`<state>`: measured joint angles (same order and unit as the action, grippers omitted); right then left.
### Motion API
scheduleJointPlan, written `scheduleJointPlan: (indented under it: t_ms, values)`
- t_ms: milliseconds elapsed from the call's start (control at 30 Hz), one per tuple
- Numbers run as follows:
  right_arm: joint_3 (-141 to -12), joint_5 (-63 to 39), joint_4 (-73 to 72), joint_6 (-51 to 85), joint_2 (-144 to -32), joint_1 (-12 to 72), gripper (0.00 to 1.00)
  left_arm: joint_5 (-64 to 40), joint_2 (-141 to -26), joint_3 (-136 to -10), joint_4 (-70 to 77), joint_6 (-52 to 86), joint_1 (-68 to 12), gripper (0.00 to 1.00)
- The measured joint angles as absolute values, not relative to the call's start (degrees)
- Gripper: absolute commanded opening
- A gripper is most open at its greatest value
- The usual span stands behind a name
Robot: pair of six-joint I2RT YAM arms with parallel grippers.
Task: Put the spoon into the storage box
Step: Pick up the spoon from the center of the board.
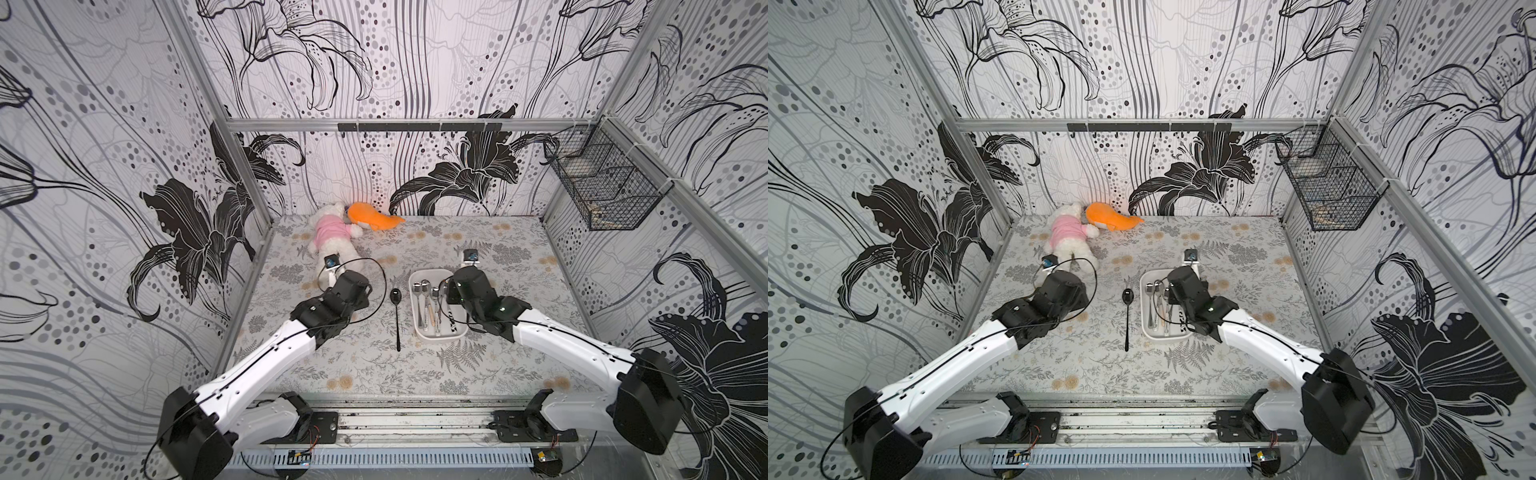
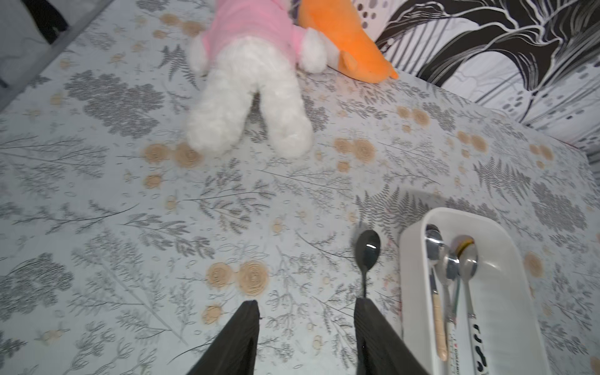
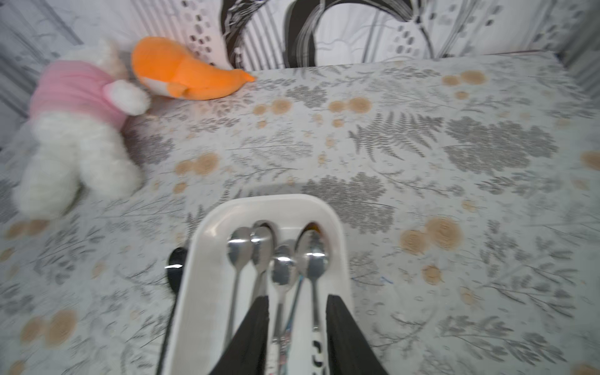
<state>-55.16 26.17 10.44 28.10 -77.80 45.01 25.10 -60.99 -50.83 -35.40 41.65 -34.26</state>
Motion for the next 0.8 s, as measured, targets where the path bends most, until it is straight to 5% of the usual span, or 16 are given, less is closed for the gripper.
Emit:
scheduleJointPlan:
  t_ms: [267,800]
  values:
    - [-73.8,19.0,19.4,32.5,-97.9,54.5,0.33,25.0,-52.9,-46.1,-38.3,40.1,-30.7,0.55]
    - [-90.0,15.8,31.7,37.3,-120.5,55.1,0.3,24.9,-50.5,-46.1,-38.7,37.6,-30.6,0.57]
